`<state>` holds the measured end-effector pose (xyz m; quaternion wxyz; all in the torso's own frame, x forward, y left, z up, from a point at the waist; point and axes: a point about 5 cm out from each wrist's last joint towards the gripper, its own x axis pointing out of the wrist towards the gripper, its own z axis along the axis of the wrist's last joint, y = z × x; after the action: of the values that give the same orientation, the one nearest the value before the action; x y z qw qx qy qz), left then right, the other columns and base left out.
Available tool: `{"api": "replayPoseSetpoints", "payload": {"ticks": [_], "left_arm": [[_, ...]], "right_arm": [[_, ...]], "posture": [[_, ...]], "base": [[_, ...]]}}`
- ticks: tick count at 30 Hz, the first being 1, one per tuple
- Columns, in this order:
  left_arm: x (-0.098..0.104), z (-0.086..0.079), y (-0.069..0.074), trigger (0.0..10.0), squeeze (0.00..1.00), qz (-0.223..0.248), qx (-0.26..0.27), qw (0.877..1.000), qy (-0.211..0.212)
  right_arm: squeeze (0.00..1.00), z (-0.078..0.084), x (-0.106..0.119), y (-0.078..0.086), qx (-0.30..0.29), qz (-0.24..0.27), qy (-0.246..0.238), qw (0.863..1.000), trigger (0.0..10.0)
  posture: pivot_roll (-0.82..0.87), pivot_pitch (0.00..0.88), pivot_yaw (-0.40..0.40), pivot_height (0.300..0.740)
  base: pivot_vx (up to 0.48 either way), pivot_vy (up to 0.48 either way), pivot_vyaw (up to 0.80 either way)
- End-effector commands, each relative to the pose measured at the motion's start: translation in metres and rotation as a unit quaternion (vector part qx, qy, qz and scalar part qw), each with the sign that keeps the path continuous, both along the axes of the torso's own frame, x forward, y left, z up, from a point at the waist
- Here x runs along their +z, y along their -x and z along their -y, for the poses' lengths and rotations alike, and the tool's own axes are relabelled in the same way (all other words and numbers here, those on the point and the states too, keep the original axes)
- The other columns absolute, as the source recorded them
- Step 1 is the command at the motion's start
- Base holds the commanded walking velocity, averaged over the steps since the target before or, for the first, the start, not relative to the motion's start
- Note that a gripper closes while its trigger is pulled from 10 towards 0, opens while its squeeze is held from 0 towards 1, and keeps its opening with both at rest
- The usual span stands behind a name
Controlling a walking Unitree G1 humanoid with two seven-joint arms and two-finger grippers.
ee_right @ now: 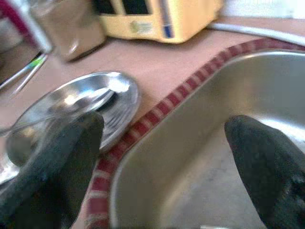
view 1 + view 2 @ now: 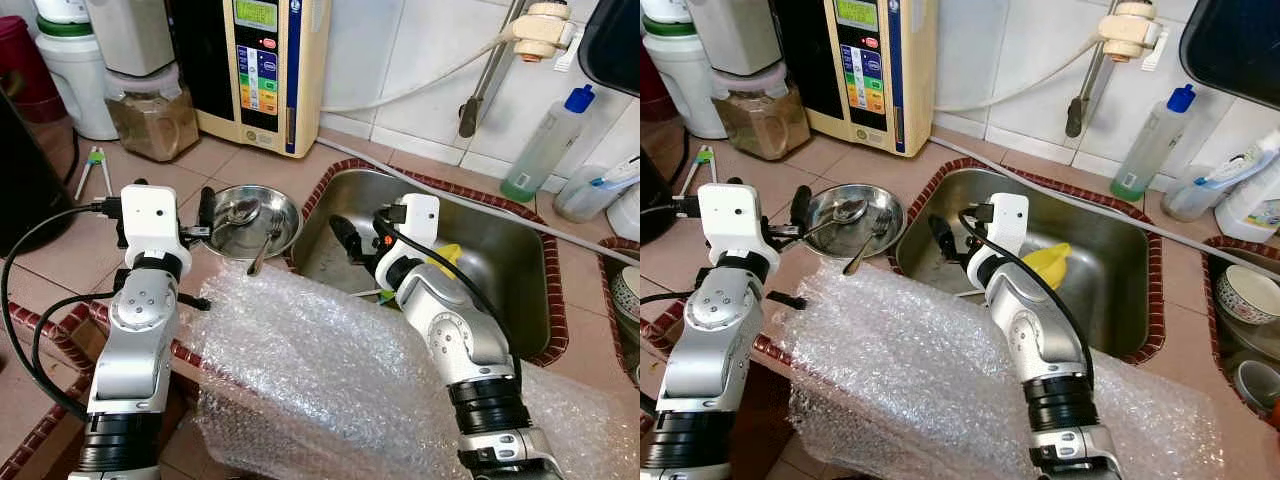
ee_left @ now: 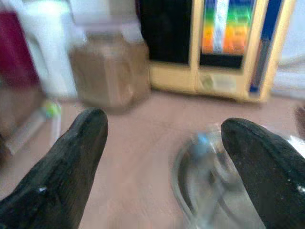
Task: Kitchen organization
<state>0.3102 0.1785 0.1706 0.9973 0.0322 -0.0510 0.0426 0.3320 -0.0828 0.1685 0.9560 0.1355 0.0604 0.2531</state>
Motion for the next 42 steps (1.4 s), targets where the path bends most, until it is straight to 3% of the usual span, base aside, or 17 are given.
{"api": "replayPoseSetpoints", "payload": {"ticks": [1,7,18,19,20,21,30,42], "left_arm": [[-0.010,0.006,0.001,10.0,0.00,-0.031,-0.006,0.999,0.018],[-0.018,0.009,0.001,10.0,0.00,-0.058,0.000,0.996,0.065],[-0.021,0.006,-0.002,10.0,0.00,-0.080,0.012,0.992,0.098],[-0.021,0.006,-0.002,9.3,0.00,-0.081,0.013,0.992,0.100],[-0.021,0.006,-0.002,0.6,0.00,-0.082,0.015,0.991,0.103],[-0.022,0.006,-0.002,0.0,0.00,-0.085,0.013,0.990,0.110],[-0.023,0.010,-0.004,0.0,0.00,-0.101,0.008,0.981,0.165],[-0.018,0.005,-0.005,0.0,0.00,-0.096,0.020,0.980,0.176]], "right_arm": [[0.00,-0.006,0.009,0.006,0.036,0.018,-0.002,0.999,10.0],[0.00,-0.017,0.010,0.022,0.111,0.023,0.017,0.993,10.0],[0.00,-0.018,0.000,0.031,0.146,0.010,0.055,0.988,10.0],[0.00,-0.018,-0.001,0.032,0.150,0.010,0.057,0.987,10.0],[0.00,-0.019,-0.001,0.033,0.157,0.009,0.058,0.986,10.0],[0.00,-0.019,-0.001,0.034,0.162,0.009,0.058,0.985,10.0],[0.00,-0.021,-0.007,0.039,0.185,-0.001,0.077,0.980,10.0],[0.00,-0.020,-0.009,0.034,0.171,-0.004,0.087,0.981,10.0]], "posture": [[0.15,0.094,-0.068,0.740],[0.14,0.091,-0.066,0.740],[0.14,0.088,-0.065,0.740],[0.14,0.087,-0.064,0.740],[0.14,0.087,-0.063,0.740],[0.14,0.087,-0.063,0.740],[0.14,0.084,-0.060,0.740],[0.15,0.075,-0.056,0.740]], "base": [[0.000,0.000,0.00],[0.000,0.000,0.00],[0.000,0.000,0.00],[0.000,0.000,0.00],[0.000,0.000,0.00],[0.000,0.000,0.00],[0.000,0.000,0.00],[0.000,0.000,0.00]]}}
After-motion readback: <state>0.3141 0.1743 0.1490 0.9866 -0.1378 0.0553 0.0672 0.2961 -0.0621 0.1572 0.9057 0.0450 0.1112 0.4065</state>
